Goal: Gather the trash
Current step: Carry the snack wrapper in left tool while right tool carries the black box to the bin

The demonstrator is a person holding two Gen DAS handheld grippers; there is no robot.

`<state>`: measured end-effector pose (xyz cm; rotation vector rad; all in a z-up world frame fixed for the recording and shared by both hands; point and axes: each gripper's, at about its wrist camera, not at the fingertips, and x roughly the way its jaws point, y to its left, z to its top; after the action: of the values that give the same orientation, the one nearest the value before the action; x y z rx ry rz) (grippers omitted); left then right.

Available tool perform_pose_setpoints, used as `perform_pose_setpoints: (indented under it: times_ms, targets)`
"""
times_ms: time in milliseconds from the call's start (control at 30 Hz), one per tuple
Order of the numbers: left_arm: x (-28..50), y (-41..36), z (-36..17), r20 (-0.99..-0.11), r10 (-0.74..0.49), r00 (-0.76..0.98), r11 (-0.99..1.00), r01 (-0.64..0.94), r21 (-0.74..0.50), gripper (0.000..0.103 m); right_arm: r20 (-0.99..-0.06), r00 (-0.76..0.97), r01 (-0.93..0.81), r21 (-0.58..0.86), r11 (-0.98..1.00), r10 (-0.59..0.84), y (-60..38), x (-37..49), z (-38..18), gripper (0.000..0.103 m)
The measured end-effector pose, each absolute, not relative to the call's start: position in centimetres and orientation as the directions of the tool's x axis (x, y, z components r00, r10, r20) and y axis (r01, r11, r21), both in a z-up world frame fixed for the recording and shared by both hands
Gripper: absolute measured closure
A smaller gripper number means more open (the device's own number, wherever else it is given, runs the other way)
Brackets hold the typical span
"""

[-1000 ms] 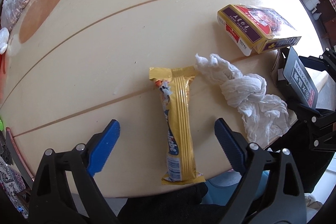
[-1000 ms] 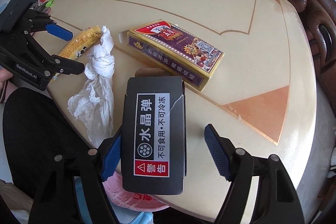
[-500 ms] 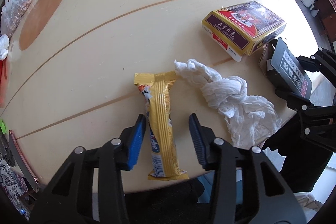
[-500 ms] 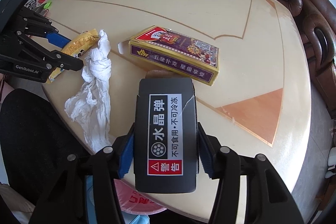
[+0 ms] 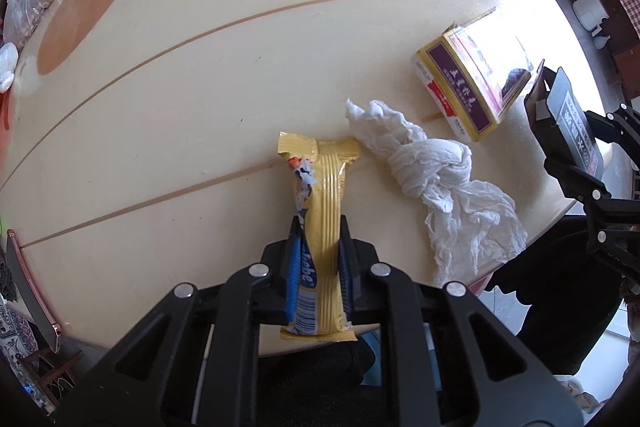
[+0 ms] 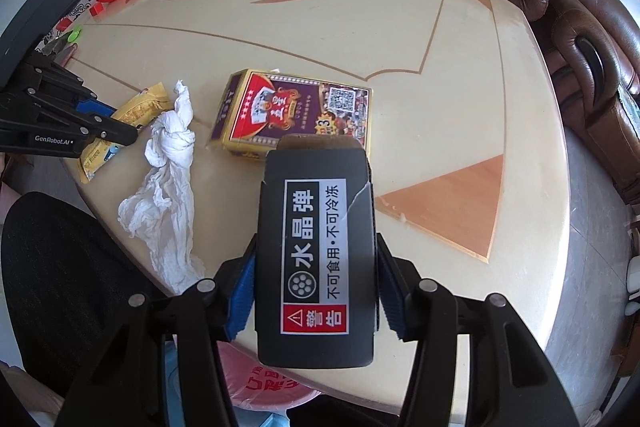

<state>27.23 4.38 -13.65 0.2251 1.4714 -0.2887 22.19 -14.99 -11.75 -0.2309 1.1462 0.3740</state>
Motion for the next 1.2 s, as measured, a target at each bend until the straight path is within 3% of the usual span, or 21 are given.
perform_pose_setpoints:
  times_ms: [267, 1200]
  targets:
    - [26.4, 6.8, -11.2, -0.988, -0.048, 0.148, 0.949, 0.316, 0.002, 0.086, -0.902, 0.401, -0.363, 0.008, 0.932, 0.163, -16.4, 22.2, -10.3, 0.051]
    - [15.0, 0.9, -2.4, -0.936, -0.068, 0.346, 0.904, 0.419, 0.09, 0.086, -0.797, 0.574, -0.362, -0.037, 0.932, 0.191, -16.4, 13.4, 0.9, 0.051]
